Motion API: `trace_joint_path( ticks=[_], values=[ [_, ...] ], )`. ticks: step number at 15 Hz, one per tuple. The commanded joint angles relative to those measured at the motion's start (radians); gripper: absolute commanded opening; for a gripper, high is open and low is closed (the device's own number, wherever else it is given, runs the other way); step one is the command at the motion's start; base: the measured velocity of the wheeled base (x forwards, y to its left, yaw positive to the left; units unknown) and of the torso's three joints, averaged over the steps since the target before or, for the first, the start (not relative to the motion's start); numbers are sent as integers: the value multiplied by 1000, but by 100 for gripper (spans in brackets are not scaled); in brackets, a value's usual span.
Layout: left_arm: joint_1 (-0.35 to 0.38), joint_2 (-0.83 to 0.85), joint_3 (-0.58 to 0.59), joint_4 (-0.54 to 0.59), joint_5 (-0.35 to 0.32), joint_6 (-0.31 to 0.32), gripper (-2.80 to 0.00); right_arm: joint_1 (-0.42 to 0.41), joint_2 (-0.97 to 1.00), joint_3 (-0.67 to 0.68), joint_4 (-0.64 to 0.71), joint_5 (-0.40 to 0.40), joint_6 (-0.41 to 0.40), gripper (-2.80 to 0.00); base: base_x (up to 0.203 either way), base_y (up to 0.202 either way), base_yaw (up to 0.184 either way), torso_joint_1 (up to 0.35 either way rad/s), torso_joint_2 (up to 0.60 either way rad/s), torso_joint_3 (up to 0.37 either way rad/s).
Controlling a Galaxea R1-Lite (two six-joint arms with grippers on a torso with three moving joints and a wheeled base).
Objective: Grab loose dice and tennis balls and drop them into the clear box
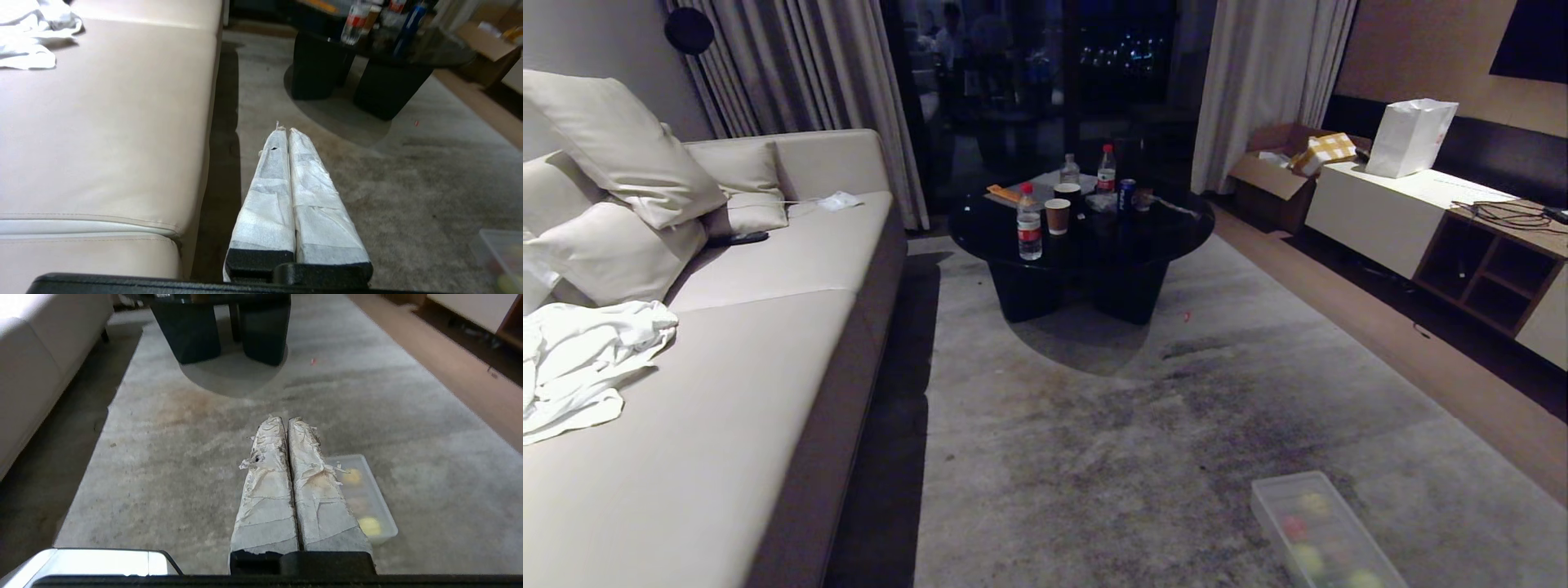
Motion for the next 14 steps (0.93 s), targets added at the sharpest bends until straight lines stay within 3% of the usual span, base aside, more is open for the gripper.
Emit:
trace_joint_path(
  ticks=[1, 14],
  values=[
    [0, 0, 0, 0, 1, -2, -280, 0, 2, 0, 2, 0, 2, -280, 0, 0, 0, 5, 7, 129],
    [0, 0, 0, 0, 1, 0, -280, 0, 2, 0, 2, 0, 3, -280, 0, 0, 0, 1, 1, 12]
  ],
)
